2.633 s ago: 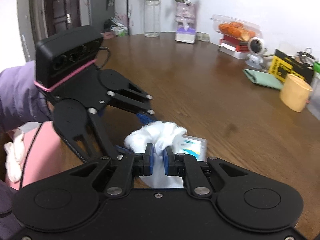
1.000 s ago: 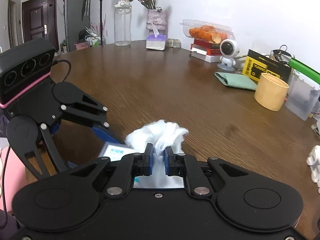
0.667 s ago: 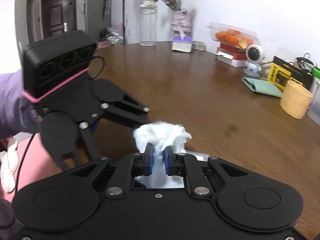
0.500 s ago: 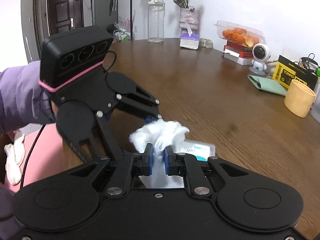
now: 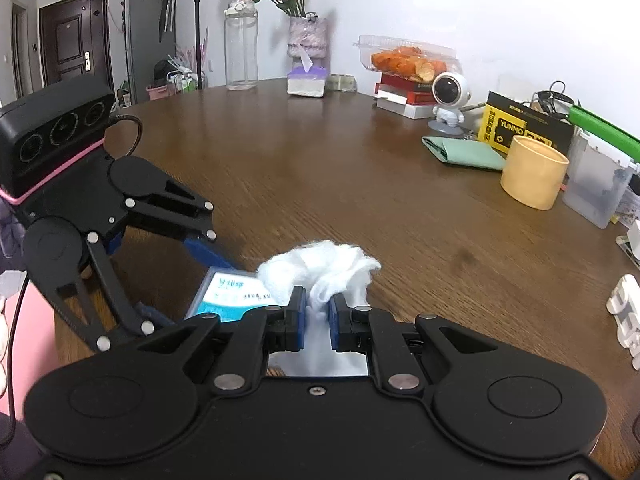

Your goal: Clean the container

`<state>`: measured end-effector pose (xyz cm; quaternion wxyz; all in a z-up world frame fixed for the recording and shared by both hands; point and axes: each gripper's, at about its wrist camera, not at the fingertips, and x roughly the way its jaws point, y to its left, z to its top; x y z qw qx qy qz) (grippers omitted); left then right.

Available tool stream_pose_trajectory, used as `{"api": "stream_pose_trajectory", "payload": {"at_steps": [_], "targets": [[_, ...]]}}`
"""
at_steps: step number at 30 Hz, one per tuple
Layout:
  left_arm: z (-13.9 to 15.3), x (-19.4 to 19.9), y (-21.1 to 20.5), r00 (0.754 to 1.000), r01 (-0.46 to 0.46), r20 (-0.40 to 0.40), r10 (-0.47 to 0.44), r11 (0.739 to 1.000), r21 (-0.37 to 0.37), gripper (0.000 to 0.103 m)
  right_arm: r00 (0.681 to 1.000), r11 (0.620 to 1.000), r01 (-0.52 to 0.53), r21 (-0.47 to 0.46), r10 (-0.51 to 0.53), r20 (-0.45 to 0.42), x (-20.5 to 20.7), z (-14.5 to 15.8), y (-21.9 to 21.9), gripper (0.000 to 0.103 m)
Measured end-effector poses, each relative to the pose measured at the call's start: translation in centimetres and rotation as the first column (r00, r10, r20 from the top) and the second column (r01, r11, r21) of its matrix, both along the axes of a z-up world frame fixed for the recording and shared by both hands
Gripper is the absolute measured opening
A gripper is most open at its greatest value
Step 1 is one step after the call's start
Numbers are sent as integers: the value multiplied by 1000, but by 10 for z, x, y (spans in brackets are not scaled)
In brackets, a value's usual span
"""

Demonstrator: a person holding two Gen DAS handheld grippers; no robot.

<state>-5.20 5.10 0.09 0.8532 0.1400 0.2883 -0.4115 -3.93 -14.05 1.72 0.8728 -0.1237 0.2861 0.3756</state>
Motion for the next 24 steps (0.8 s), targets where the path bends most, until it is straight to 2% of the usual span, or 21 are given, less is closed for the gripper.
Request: {"api": "stream_pose_trajectory", "payload": {"at_steps": [9, 14, 24], "targets": [[0, 1, 0, 1000, 0, -2, 0, 1000, -1, 58, 993, 993, -115, 13, 115, -6, -21, 0, 27, 13], [0, 1, 1, 1000, 0, -3, 0, 1000, -1, 58, 985, 985, -170, 9, 171, -34, -33, 3, 22, 13], [0, 2, 0, 1000, 1, -3, -1, 1000, -1, 58, 997, 998, -64, -17, 64, -36, -26, 3, -9, 14]]}}
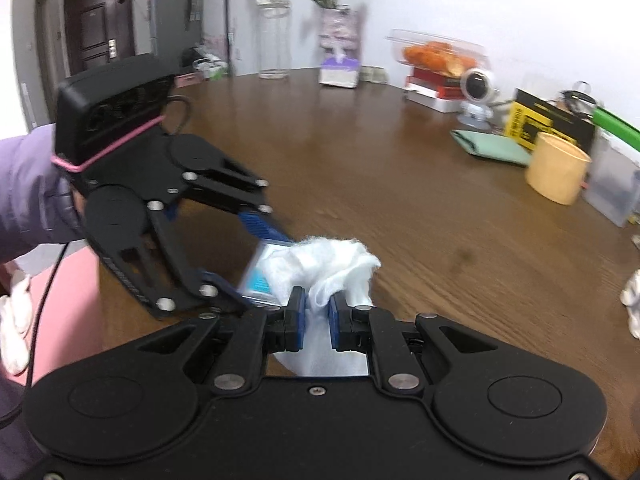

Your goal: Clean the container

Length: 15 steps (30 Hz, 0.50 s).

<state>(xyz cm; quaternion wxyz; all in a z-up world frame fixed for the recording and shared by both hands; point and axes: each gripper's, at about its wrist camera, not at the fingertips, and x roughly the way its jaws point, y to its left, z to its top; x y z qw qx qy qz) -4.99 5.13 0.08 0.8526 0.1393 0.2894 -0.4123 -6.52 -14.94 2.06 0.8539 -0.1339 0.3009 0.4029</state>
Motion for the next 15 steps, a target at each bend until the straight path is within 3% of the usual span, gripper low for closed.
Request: {"api": "stream_pose_trajectory", "payload": {"at_steps": [15], "targets": [[0, 0, 0, 1000, 2, -5, -2, 1000, -2, 58, 999, 998, 40, 43, -41, 10, 31, -5, 12, 15]]}}
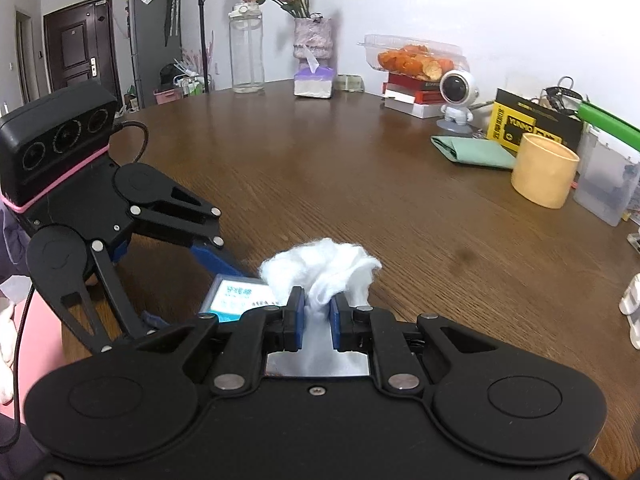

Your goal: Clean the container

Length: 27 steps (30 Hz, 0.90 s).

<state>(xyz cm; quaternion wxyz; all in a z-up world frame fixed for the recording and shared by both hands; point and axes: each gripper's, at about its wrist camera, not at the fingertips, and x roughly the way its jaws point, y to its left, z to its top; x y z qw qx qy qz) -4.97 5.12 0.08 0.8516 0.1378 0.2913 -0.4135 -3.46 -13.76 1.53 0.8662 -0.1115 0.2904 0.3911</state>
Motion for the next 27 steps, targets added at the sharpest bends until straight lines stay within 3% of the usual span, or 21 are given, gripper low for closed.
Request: {"api": "stream_pose_trajectory", "payload": {"at_steps": [13, 17, 21, 27], "targets": [[0, -1, -1, 1000, -1, 9, 1, 1000, 7, 58, 980, 982, -183, 38, 185, -70, -23, 1, 20, 15], [-1, 0, 0, 1000, -2, 6, 2, 1000, 2, 58, 981, 985, -173, 8, 174, -82, -27, 6, 6, 15], [-1, 2, 1, 1000, -12, 0, 12, 1000, -3, 57, 992, 995, -101, -20, 99, -76, -22, 6, -14, 15], [0, 2, 1, 1000, -23, 6, 23, 1000, 3, 57, 998, 1000, -22, 7, 23, -64, -4, 2, -25, 17]]}}
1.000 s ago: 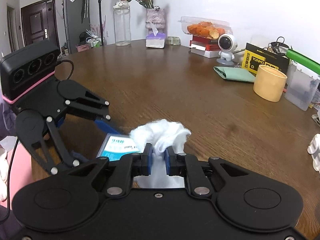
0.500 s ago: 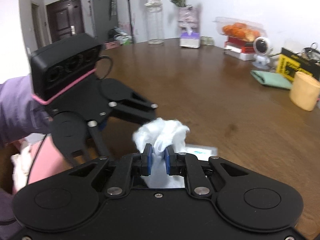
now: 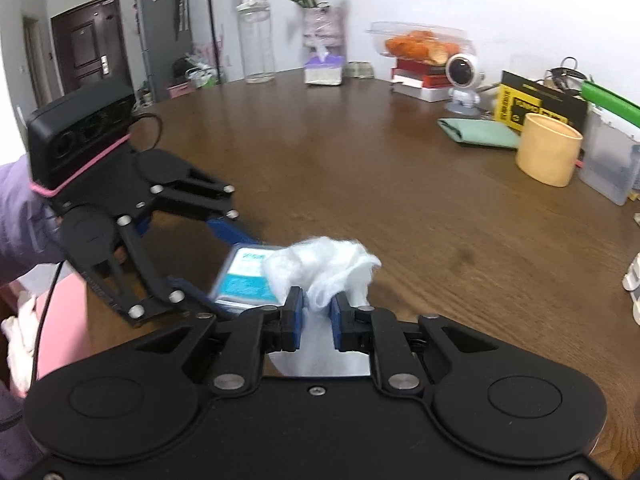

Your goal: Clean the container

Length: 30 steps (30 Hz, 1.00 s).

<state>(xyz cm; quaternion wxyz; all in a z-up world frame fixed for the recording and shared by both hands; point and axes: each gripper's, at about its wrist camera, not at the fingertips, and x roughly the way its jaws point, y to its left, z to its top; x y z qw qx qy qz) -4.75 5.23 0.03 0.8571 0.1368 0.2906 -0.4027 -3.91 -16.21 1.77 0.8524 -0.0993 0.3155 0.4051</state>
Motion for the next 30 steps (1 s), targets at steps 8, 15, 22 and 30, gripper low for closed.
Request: {"api": "stream_pose_trajectory", "payload": {"at_steps": [8, 15, 22, 30], "targets": [[0, 0, -1, 1000, 8, 4, -8, 1000, 7, 58, 999, 1000, 12, 4, -12, 38, 11, -3, 22, 17], [-1, 0, -1, 1000, 9, 2, -9, 1000, 7, 58, 995, 996, -93, 1, 93, 39, -7, -2, 41, 17], [0, 1, -3, 1000, 13, 2, -13, 1000, 17, 58, 992, 992, -123, -12, 123, 25, -21, 0, 33, 17], [1, 5, -3, 999, 34, -13, -33, 999, 29, 58, 996, 996, -85, -16, 85, 34, -25, -1, 20, 17]]}}
